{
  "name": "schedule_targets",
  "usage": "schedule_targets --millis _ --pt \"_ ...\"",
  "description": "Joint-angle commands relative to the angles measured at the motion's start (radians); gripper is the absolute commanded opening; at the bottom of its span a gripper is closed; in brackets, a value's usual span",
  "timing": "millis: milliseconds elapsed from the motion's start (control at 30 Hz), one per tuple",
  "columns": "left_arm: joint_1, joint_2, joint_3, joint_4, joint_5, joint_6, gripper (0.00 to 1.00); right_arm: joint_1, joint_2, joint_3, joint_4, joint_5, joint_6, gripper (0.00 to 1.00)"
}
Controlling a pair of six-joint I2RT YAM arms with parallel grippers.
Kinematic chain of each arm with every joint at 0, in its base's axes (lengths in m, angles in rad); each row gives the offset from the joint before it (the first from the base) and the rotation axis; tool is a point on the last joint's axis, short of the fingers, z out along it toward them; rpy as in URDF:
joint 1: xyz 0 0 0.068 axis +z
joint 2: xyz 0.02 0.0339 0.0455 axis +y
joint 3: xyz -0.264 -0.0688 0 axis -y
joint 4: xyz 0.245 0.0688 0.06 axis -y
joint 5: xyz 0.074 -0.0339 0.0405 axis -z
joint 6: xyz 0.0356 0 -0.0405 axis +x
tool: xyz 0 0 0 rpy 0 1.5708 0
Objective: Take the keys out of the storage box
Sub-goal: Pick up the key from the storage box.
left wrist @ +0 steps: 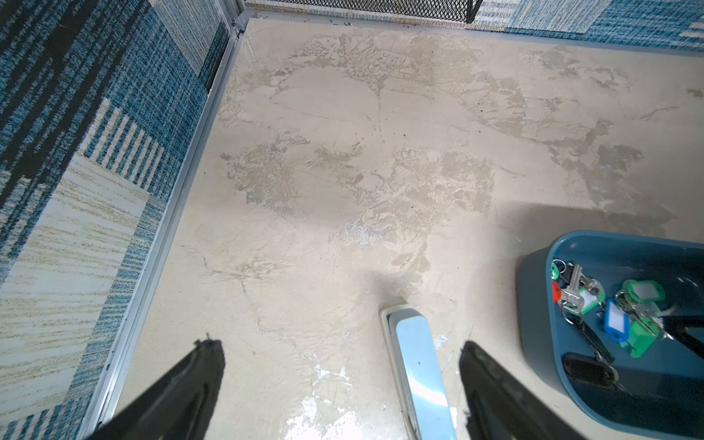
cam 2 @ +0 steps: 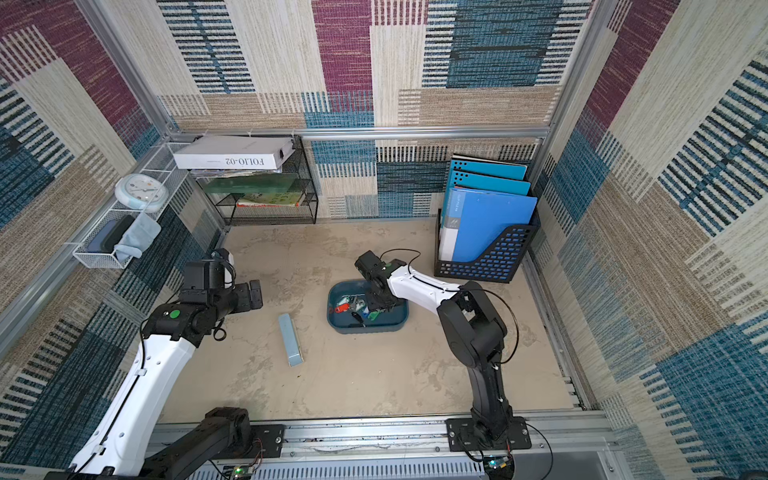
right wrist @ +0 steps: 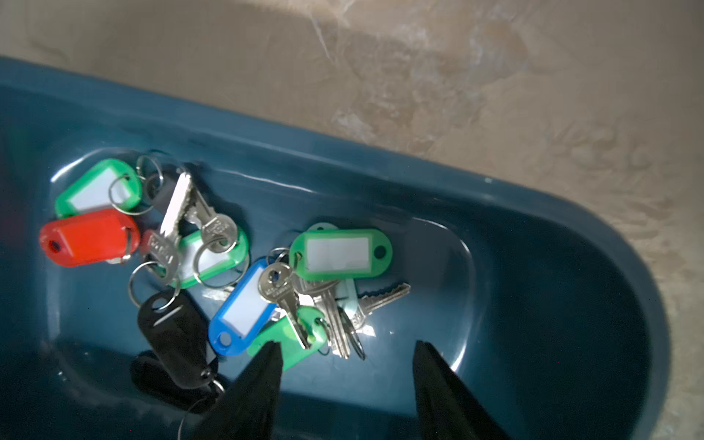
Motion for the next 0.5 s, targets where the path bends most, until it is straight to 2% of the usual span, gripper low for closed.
schedule_targets --millis 0,200,333,467 --pt "0.001 -0.002 -0.002 0.013 -0.012 0.005 0.99 -0.012 0.003 -0.016 0.004 -0.006 0.009 0.49" --pt "0.002 -0.002 -0.001 0.013 -0.013 0.006 0.99 -0.027 0.010 -0.051 0.049 -0.064 -0.001 0.31" --pt "0.002 -0.002 -0.002 0.012 -0.015 0.006 0.99 -0.028 0.018 -0.059 0.058 -0.072 0.000 0.29" --pt "0.002 -0.003 -0.002 0.014 -0.016 0.006 0.99 -0.032 0.021 -0.065 0.071 -0.081 -0.001 0.17"
